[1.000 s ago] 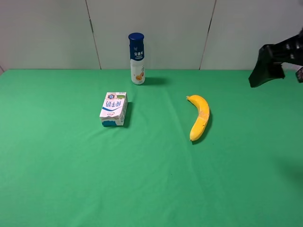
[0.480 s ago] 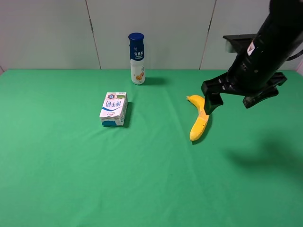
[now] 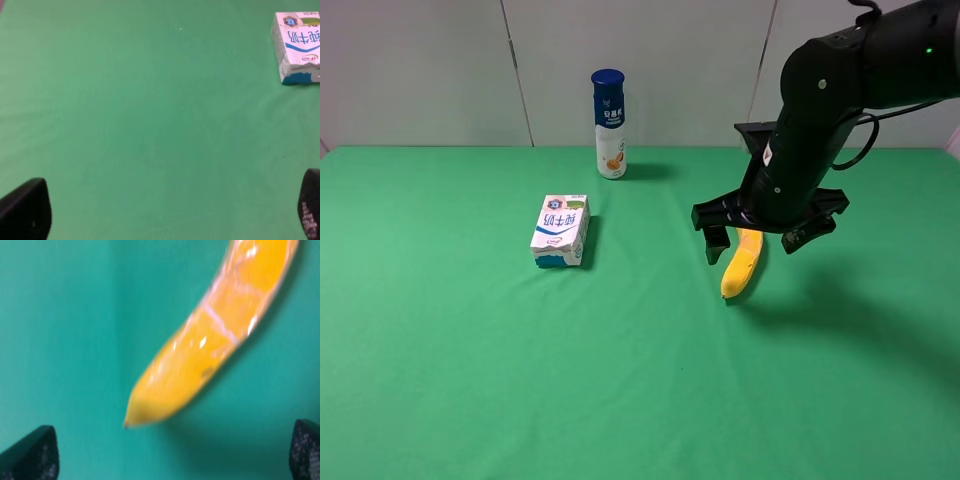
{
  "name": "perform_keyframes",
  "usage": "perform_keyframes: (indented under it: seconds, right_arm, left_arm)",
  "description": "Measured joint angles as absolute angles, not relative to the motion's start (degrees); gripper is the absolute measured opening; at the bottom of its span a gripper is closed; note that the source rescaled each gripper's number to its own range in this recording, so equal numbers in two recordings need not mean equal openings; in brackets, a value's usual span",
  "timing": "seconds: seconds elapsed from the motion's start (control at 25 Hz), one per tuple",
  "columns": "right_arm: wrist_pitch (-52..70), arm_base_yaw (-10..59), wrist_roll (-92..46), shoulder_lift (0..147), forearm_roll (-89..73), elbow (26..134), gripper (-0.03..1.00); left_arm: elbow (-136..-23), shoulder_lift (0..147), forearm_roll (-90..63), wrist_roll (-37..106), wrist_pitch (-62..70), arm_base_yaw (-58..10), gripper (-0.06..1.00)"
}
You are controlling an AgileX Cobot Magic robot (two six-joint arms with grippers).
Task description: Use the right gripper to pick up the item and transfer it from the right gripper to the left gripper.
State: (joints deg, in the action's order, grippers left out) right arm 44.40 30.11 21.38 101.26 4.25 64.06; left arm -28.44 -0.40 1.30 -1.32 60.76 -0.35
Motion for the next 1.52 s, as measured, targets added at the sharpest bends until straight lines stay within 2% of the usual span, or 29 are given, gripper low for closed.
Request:
perform_keyframes:
  seconds: [0.48, 0.64, 0.8, 1.2, 1.24, 1.36, 1.52]
  right_arm:
    - [42.85, 29.96, 24.56, 110.53, 6.93, 67.48, 1.00]
    - [42.79, 27.90, 25.56, 113.51, 6.88, 67.48, 1.00]
    - [41.86, 25.87, 25.61, 114.51, 6.70, 67.48, 1.00]
    - [41.19, 25.67, 25.61, 114.96, 5.28, 67.48, 1.00]
    - [41.19, 25.67, 25.61, 114.96, 5.16, 67.48, 0.98]
    - [41.19, 25.67, 25.61, 114.96, 5.16, 67.48, 0.85]
    - [41.19, 25.67, 25.61, 114.96, 4.94, 67.48, 0.55]
  left_arm:
    - [-28.44, -0.40, 1.30, -1.32, 60.76, -0.35, 0.98]
    - [-28.44, -0.40, 1.30, -1.32, 60.76, -0.35, 0.98]
    - [-28.44, -0.40, 1.30, -1.32, 60.76, -0.35, 0.98]
    - [-28.44, -0.40, 1.30, -1.32, 60.76, -0.35, 0.98]
    - [-28.44, -0.40, 1.30, -1.32, 60.76, -0.35, 0.98]
    - [-28.44, -0.40, 1.30, -1.32, 60.76, -0.35, 0.98]
    - [-28.44, -0.40, 1.30, -1.32, 60.76, -0.35, 0.98]
